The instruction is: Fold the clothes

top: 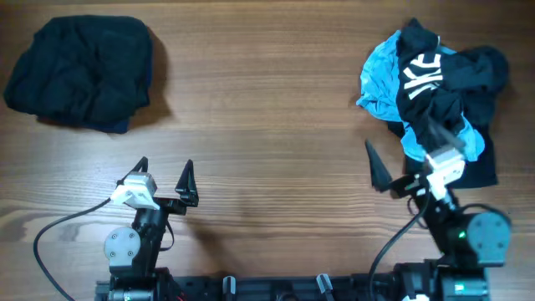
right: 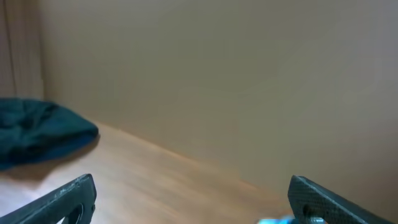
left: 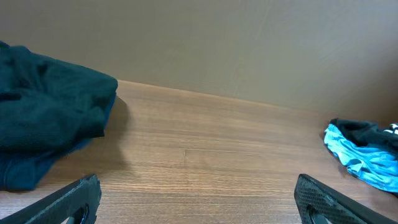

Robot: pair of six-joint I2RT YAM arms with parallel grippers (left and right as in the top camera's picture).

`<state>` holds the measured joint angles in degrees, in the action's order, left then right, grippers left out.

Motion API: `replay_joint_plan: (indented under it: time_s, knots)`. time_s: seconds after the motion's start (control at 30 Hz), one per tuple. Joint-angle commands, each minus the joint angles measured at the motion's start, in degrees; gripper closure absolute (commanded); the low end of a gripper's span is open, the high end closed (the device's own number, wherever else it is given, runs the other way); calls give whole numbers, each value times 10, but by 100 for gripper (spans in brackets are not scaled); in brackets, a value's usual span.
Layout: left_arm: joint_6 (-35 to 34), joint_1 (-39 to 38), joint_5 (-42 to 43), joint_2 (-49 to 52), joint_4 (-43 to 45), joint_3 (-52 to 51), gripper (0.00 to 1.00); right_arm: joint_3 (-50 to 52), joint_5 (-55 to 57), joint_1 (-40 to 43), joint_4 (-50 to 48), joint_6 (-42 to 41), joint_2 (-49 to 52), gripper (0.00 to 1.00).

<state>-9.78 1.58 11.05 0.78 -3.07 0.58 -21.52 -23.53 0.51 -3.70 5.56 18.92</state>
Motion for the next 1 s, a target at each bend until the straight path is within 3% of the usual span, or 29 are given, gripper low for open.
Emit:
replay_joint_plan:
  time_s: [0.0,0.4,0.5,0.97]
  knots:
    - [-3,-2,11,-5,-2,-3,0,67,33,-2,-18,-56,-52,0]
    - [-3,-2,11,-5,-2,-3,0,212,86,-2,-18,-56,-170,0]
    - [-3,-2,11,-5,-2,-3,0,212,90,-2,24,-55,-188,0]
    - [-3,-2,11,-5,-2,-3,0,212,130,-2,29,-56,-184,0]
